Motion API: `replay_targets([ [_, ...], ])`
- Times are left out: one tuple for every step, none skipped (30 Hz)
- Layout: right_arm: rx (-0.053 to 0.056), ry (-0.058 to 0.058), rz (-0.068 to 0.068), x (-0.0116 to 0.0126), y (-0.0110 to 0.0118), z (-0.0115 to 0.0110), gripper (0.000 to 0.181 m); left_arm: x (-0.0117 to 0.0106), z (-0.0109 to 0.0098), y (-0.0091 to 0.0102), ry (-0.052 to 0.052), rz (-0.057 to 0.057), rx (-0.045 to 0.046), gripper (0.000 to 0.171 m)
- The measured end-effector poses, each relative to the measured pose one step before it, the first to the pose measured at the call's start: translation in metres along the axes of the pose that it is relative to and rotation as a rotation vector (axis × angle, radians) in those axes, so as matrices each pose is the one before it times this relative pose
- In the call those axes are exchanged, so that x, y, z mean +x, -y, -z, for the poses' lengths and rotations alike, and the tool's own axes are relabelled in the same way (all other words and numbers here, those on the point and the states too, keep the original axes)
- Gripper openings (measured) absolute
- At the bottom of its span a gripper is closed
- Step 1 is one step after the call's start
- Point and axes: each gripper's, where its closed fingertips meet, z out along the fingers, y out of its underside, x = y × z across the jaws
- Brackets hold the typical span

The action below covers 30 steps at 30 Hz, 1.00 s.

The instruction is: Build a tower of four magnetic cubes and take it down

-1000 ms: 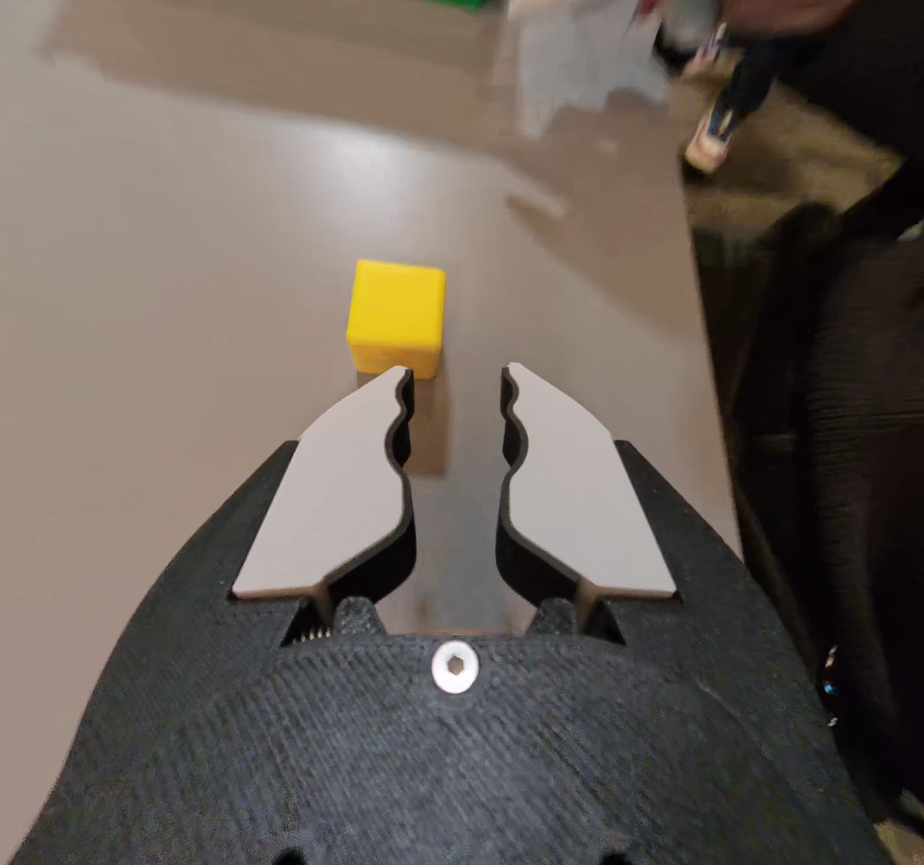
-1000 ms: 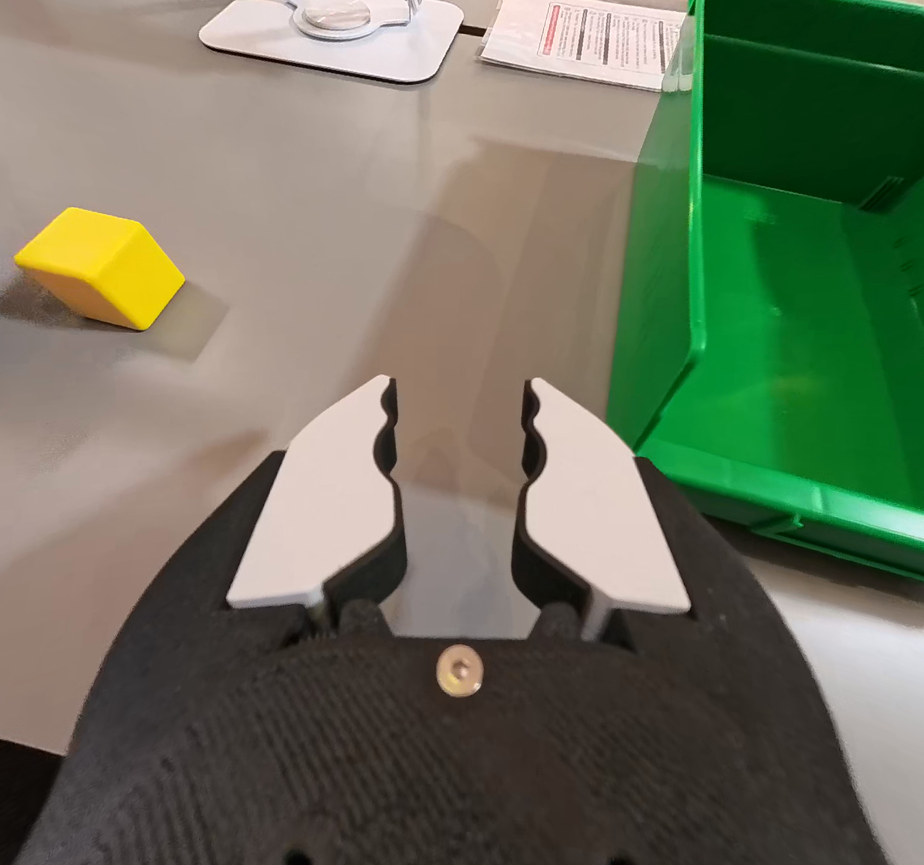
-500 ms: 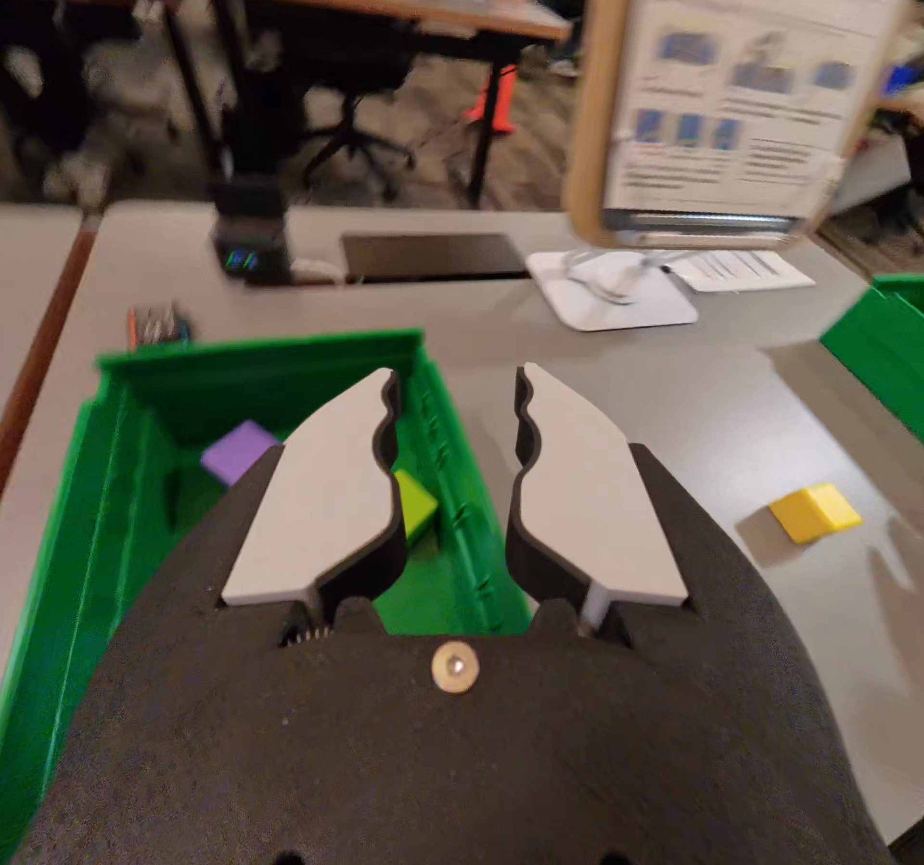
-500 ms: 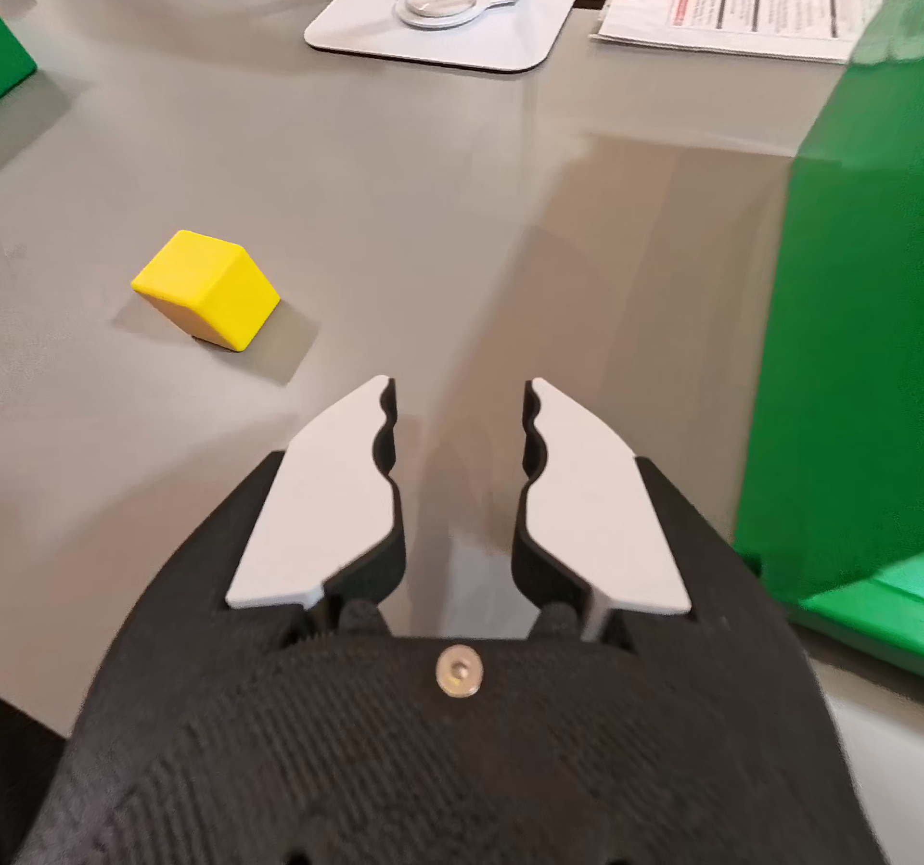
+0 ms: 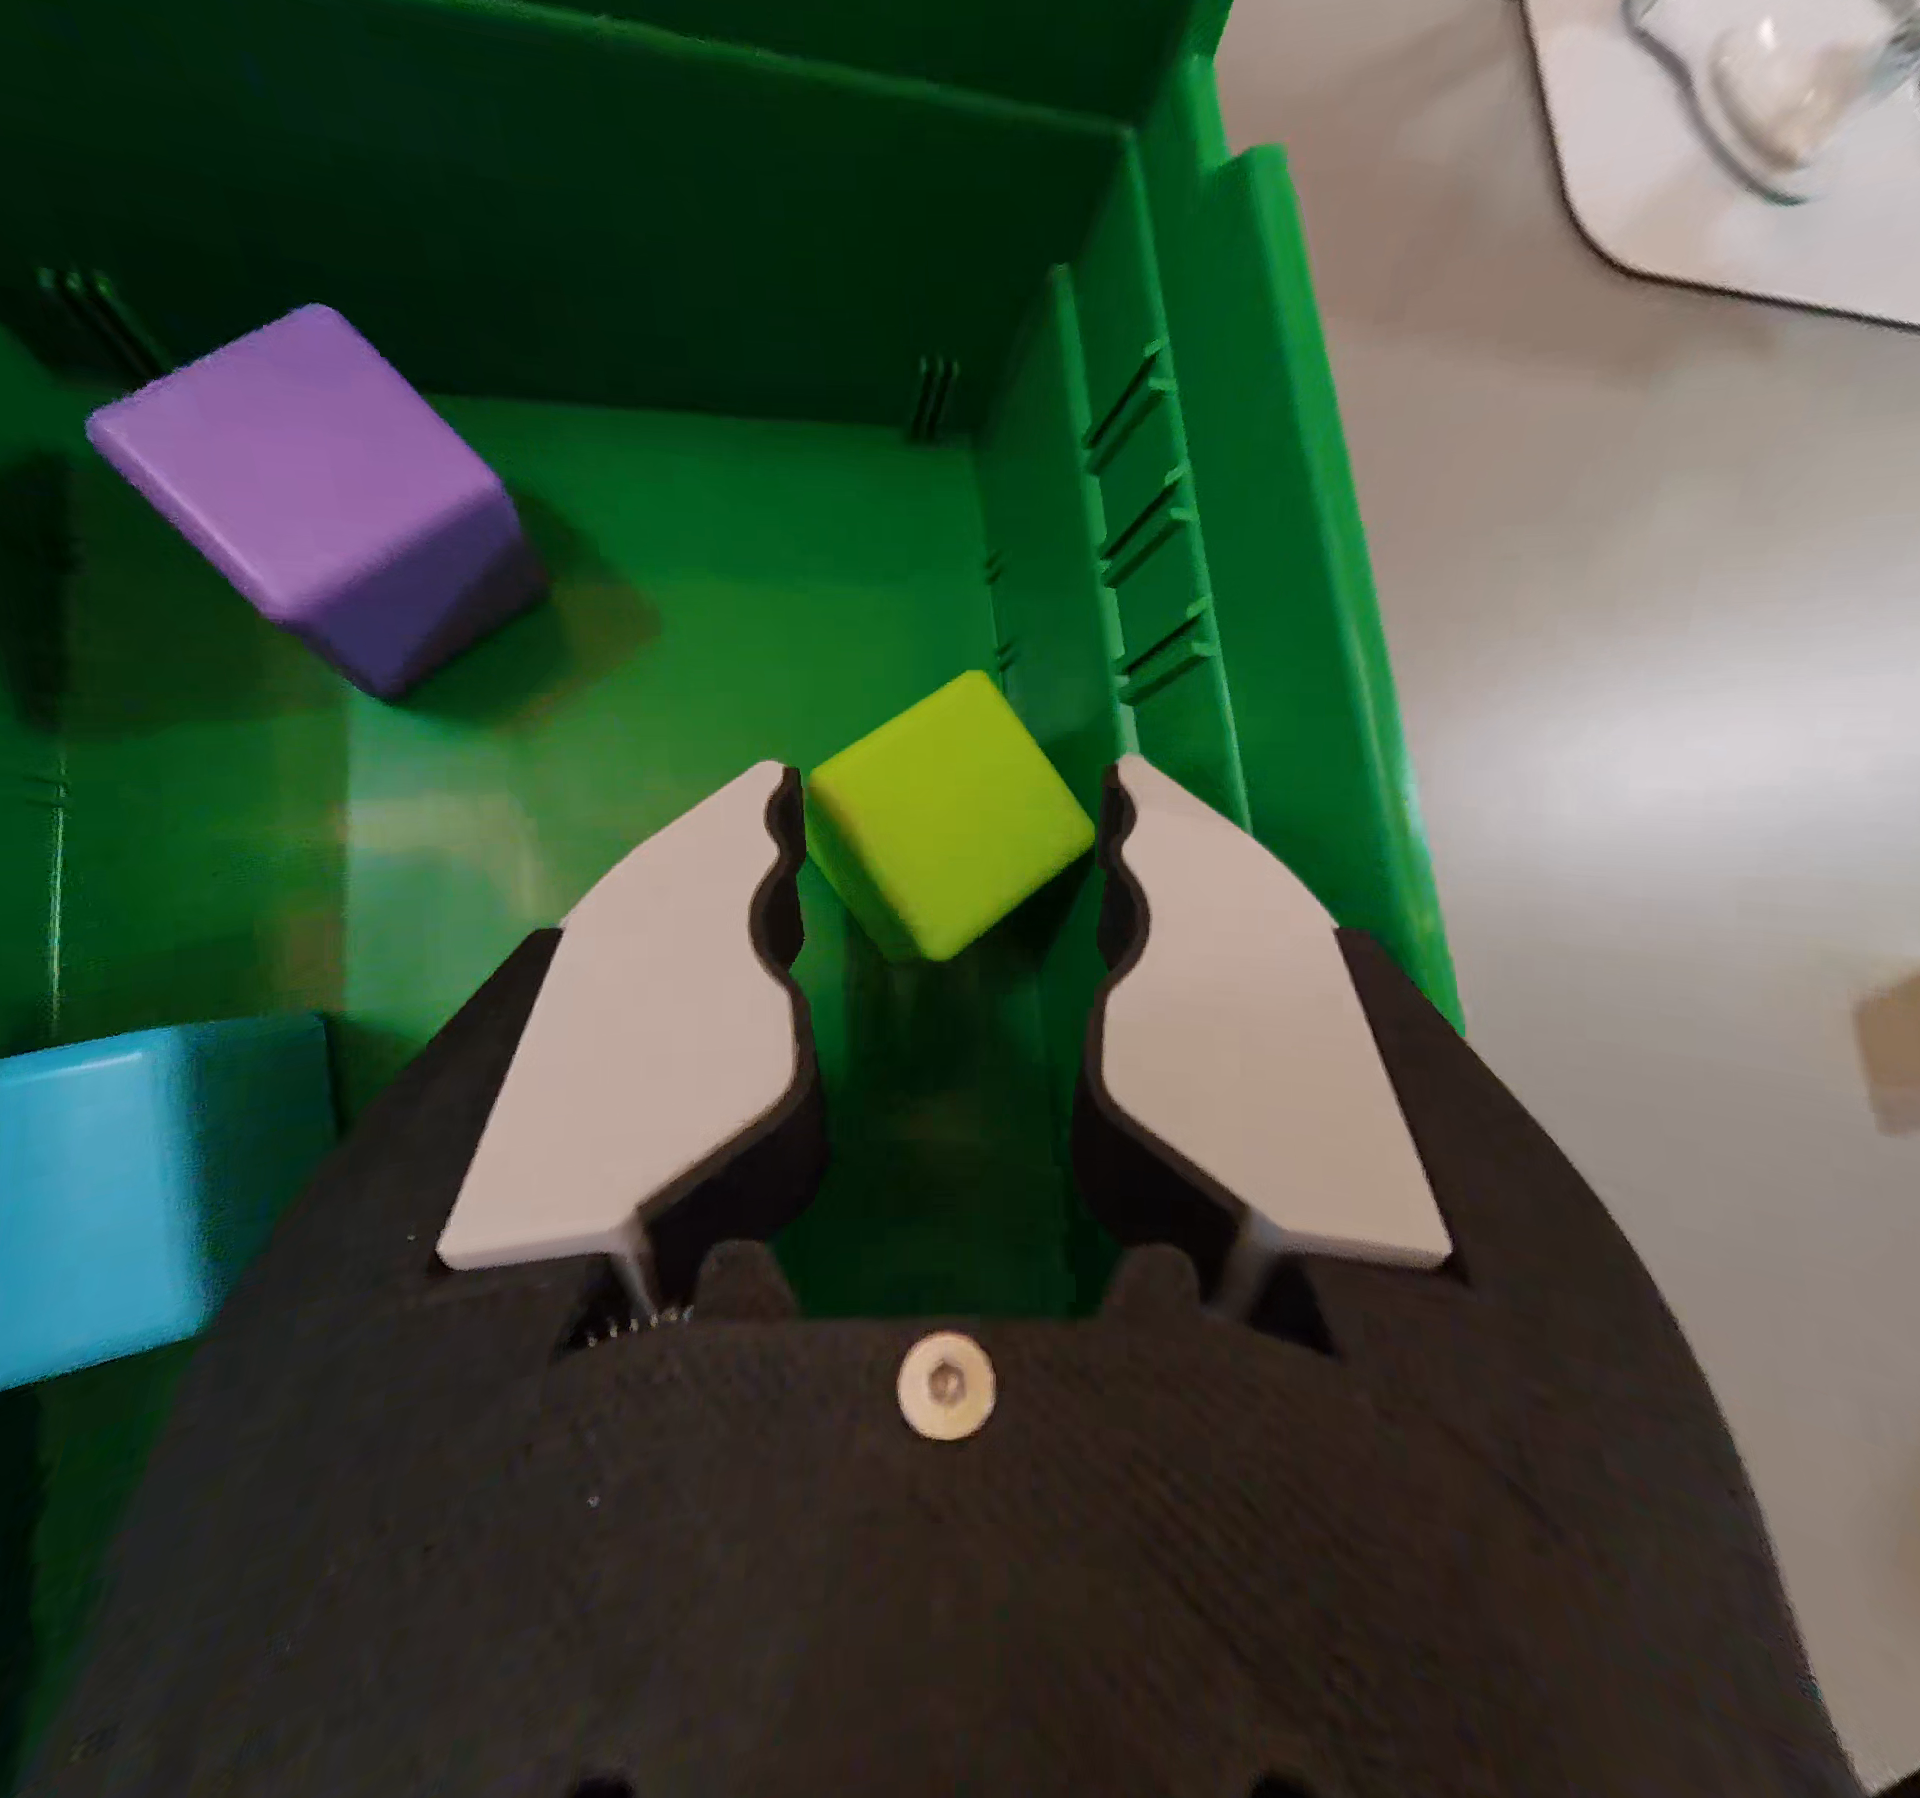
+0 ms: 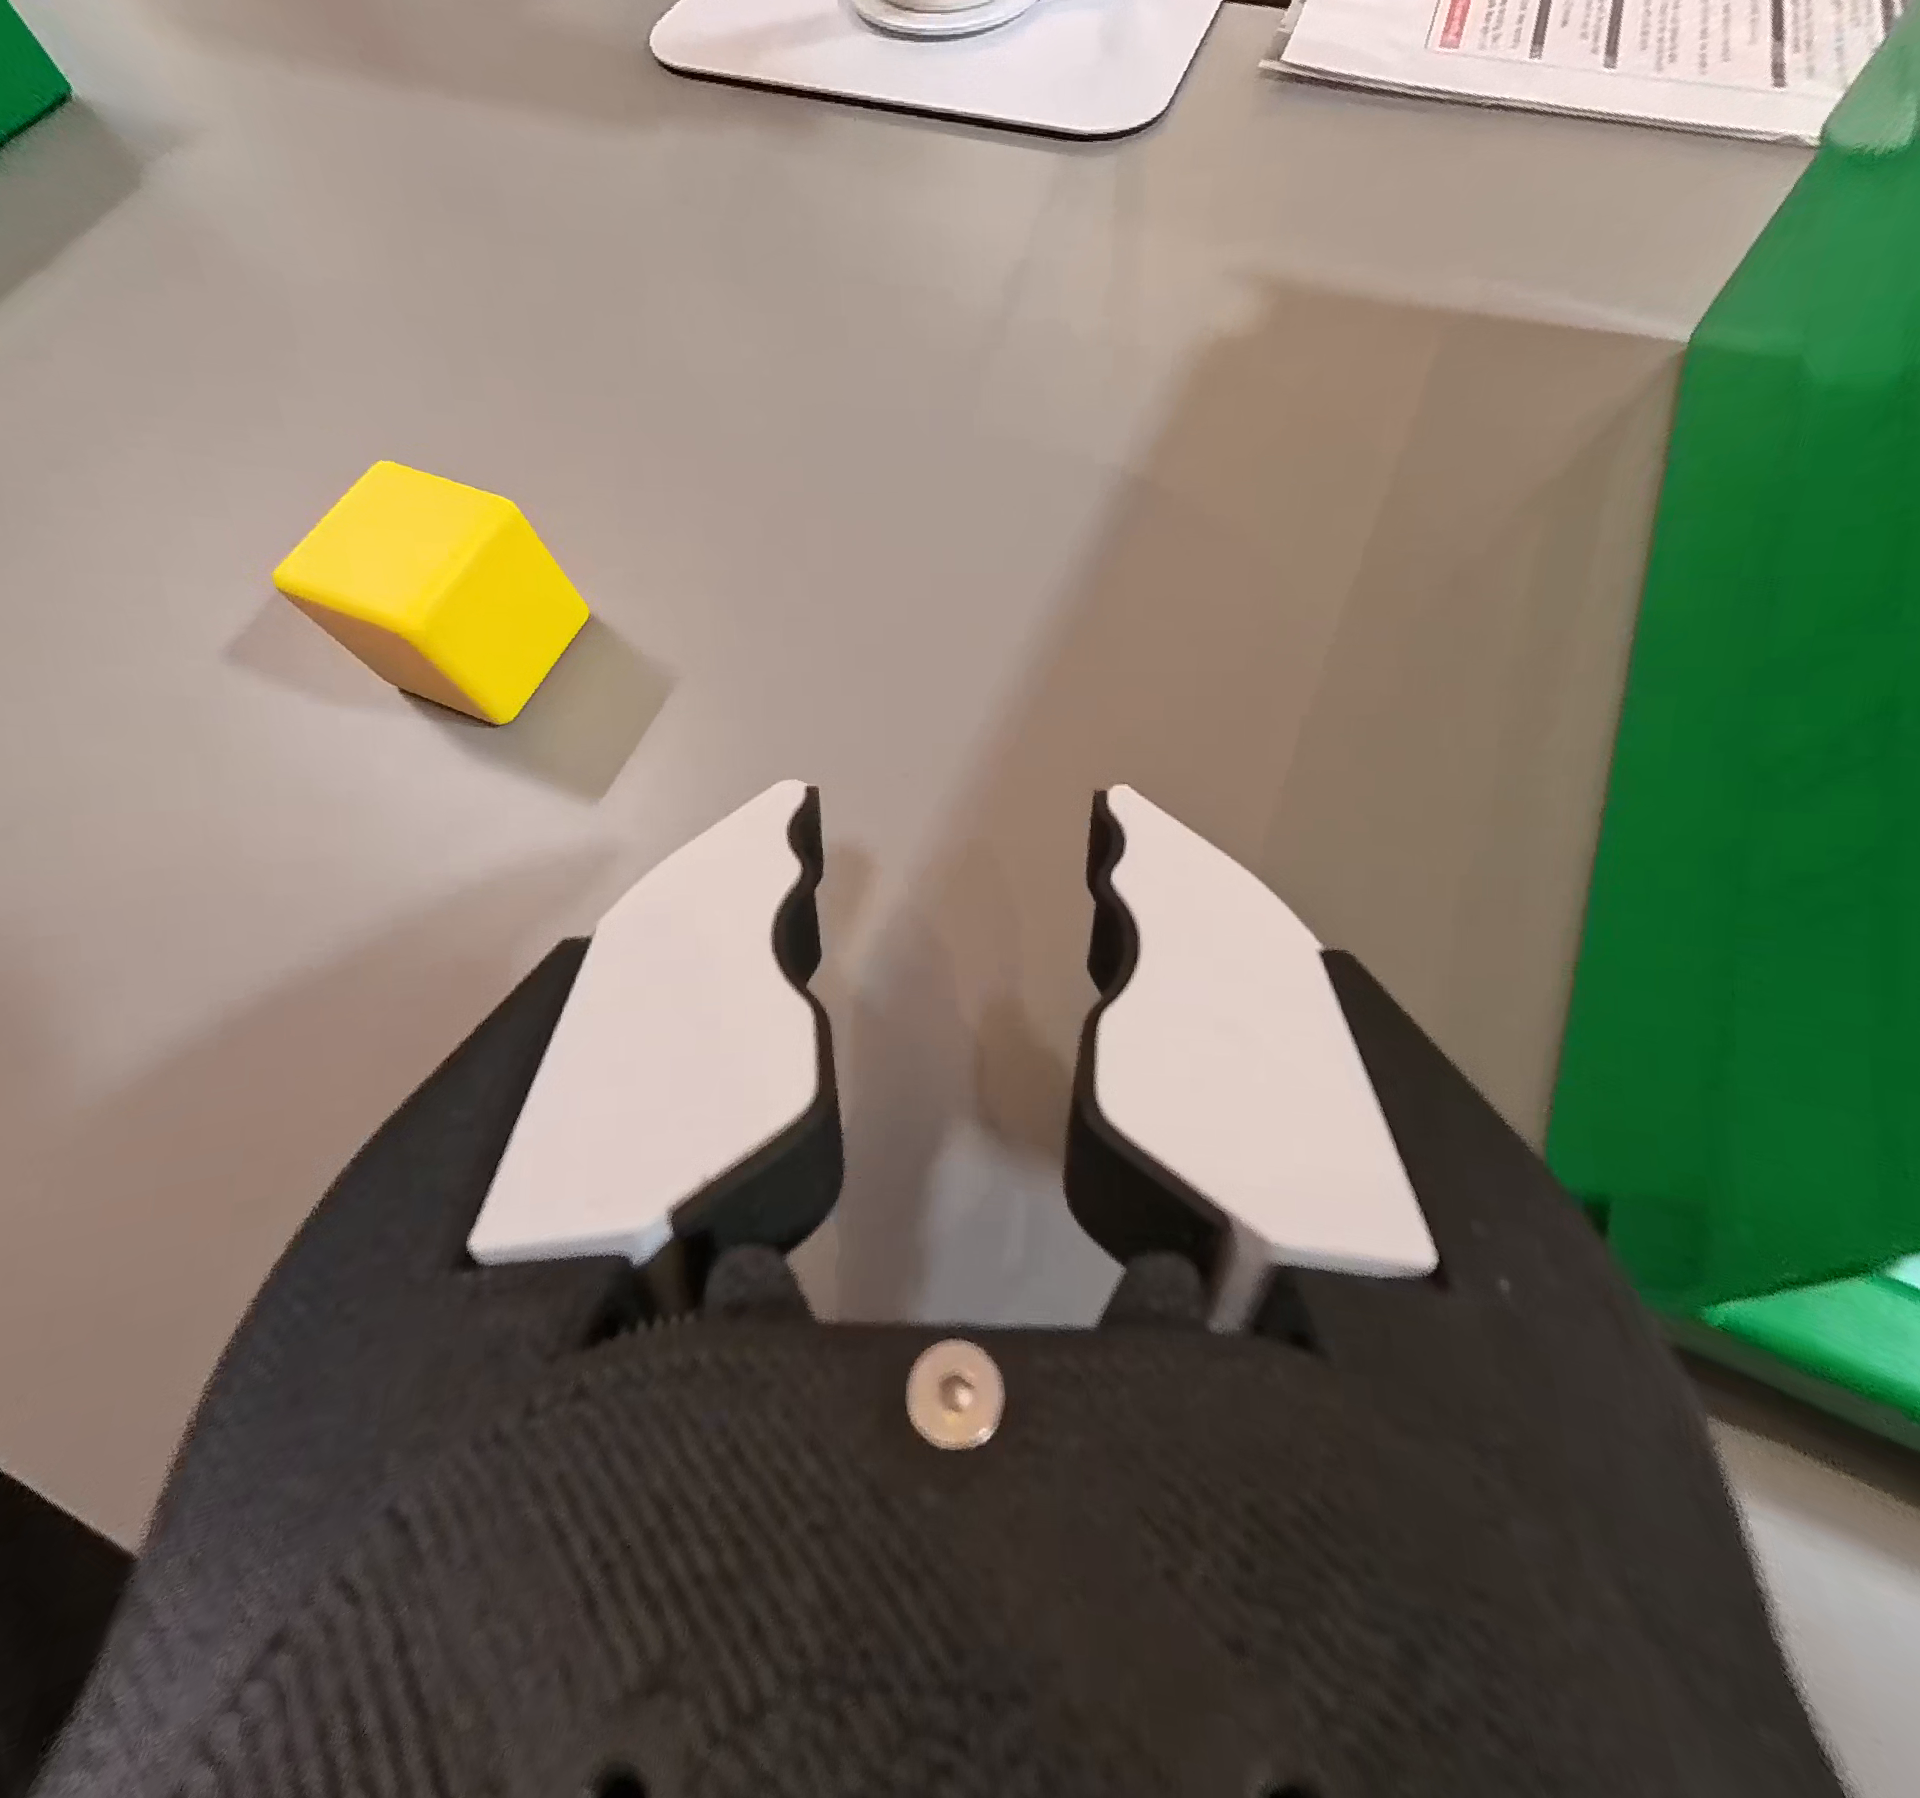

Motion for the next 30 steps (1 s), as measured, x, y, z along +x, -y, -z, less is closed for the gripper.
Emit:
replay_targets([
  [0.0029,0.002,-0.0087,0.00039,0.00025,0.00049,0.05,-0.00178,-0.00123,-0.00416,0.0055,-0.0007,-0.02666,0.056],
  [0.0028,0.0026,-0.0086,0.0,0.00033,0.00035,0.05,-0.00328,-0.0004,-0.00378,0.0118,-0.0002,-0.02228,0.057],
  [0.0021,0.0029,-0.0073,-0.00028,0.0004,0.00031,0.05,-0.0029,0.00081,-0.00187,0.0066,-0.0026,-0.00818,0.06],
  [0.0013,0.0023,-0.0052,-0.0004,0.00023,0.00004,0.05,-0.00157,0.00168,-0.00063,-0.0043,0.0045,-0.00031,0.059],
  [0.0001,0.0015,-0.0026,-0.00044,0.00014,-0.00003,0.05,-0.00296,0.002,-0.00083,0.0043,0.0065,-0.00416,0.058],
  [-0.0009,0.0002,0.0002,-0.00055,-0.00008,-0.00009,0.05,-0.00439,0.00225,-0.00079,0.0146,-0.0012,-0.00314,0.059],
  [-0.0017,-0.0013,0.0028,-0.00053,-0.00019,-0.00007,0.05,-0.00466,0.00272,-0.00032,0.017,-0.0012,0.00038,0.057],
  [-0.0022,-0.0018,0.0045,-0.00047,-0.00033,-0.00012,0.05,-0.00447,0.0026,-0.00042,0.0155,0.001,-0.00119,0.056],
  [-0.002,-0.0015,0.0048,-0.0005,-0.0003,-0.00013,0.05,-0.00441,0.0025,-0.00081,0.0151,0.0006,-0.00414,0.055],
  [-0.0017,-0.0012,0.0042,-0.00045,-0.00027,-0.00011,0.05,-0.00387,0.00234,-0.0004,0.0135,-0.0017,-0.00142,0.053],
  [-0.0016,-0.0008,0.0033,-0.00042,-0.00026,-0.00009,0.05,-0.00396,0.0022,-0.00026,0.0156,-0.0005,-0.00021,0.051],
  [-0.0012,-0.0005,0.0022,-0.00013,-0.0002,-0.00025,0.05,-0.00266,0.00199,0.00081,0.0095,-0.0006,0.00443,0.05],
  [-0.0008,-0.0003,0.001,0.00002,-0.00018,-0.0002,0.05,0.00158,0.00195,0.0023,-0.0136,-0.0054,0.01436,0.05],
  [-0.0006,0.0003,-0.0005,0.00019,-0.00006,-0.00013,0.05,0.00535,0.00172,0.00364,-0.0312,-0.0107,0.02195,0.05],
  [-0.0005,0.0009,-0.0018,0.00016,-0.00015,-0.00015,0.05,0.00574,0.00105,0.00297,-0.0274,-0.0081,0.01569,0.051],
  [-0.0002,0.0012,-0.0026,0.0002,-0.00012,-0.00014,0.05,0.00528,0.00011,0.00264,-0.0198,-0.0141,0.01058,0.052],
  [0.0002,0.0012,-0.0025,0.00015,0.00002,0.00006,0.05,0.00428,-0.0008,0.00155,-0.0074,-0.0194,0.00653,0.054],
  [0.0004,0.0011,-0.0021,0.00011,0.00002,0.00008,0.05,0.00239,-0.0023,-0.0001,0.0059,-0.0169,-0.00419,0.057],
  [0.0011,0.0007,-0.0016,0.00001,0.0002,0.00022,0.05,0.00169,-0.00321,-0.0012,0.0092,-0.017,-0.01085,0.06],
  [0.0012,0.0006,-0.001,-0.00006,0.00015,0.00012,0.05,0.00244,-0.00388,-0.00201,0.0033,-0.0137,-0.01261,0.061],
  [0.0004,0.001,-0.0005,-0.00021,0.00006,0.00014,0.05,0.00281,-0.00441,-0.00287,-0.0016,-0.0082,-0.01724,0.061],
  [0.0,0.0008,-0.0001,-0.0003,0.00005,-0.00011,0.05,0.00204,-0.00472,-0.00313,0.0016,-0.0078,-0.0184,0.062],
  [-0.0009,0.001,0.0005,-0.00026,-0.00022,-0.00016,0.05,0.00037,-0.00449,-0.00321,0.0117,-0.0091,-0.01852,0.061],
  [-0.0017,0.0008,0.0011,-0.00034,-0.0002,-0.00033,0.05,-0.00159,-0.00407,-0.00273,0.0236,-0.0105,-0.01696,0.06],
  [-0.0014,0.0001,0.0013,-0.00028,-0.00015,-0.00018,0.05,-0.00247,-0.00322,-0.00247,0.0273,-0.0107,-0.01396,0.055],
  [-0.0006,0.0001,0.0013,-0.00024,-0.00009,-0.00016,0.05,-0.00246,-0.00182,-0.0012,0.0211,-0.008,-0.00687,0.053],
  [-0.0002,0.0002,0.0006,-0.0002,-0.00005,0.00001,0.05,-0.00096,0.00045,0.0018,0.0013,-0.005,0.00992,0.053],
  [0.0002,0.0002,0.0,-0.00007,0.00007,-0.00009,0.05,-0.00115,0.00236,0.00211,-0.0048,-0.0049,0.00815,0.054],
  [0.0001,0.0001,-0.0004,0.00001,-0.00003,0.00007,0.05,-0.00077,0.00415,0.00281,-0.0091,-0.0076,0.00966,0.053],
  [0.0002,0.0,-0.0008,0.0,-0.00001,0.00006,0.05,-0.00125,0.00573,0.00399,-0.0033,-0.0088,0.01632,0.053],
])
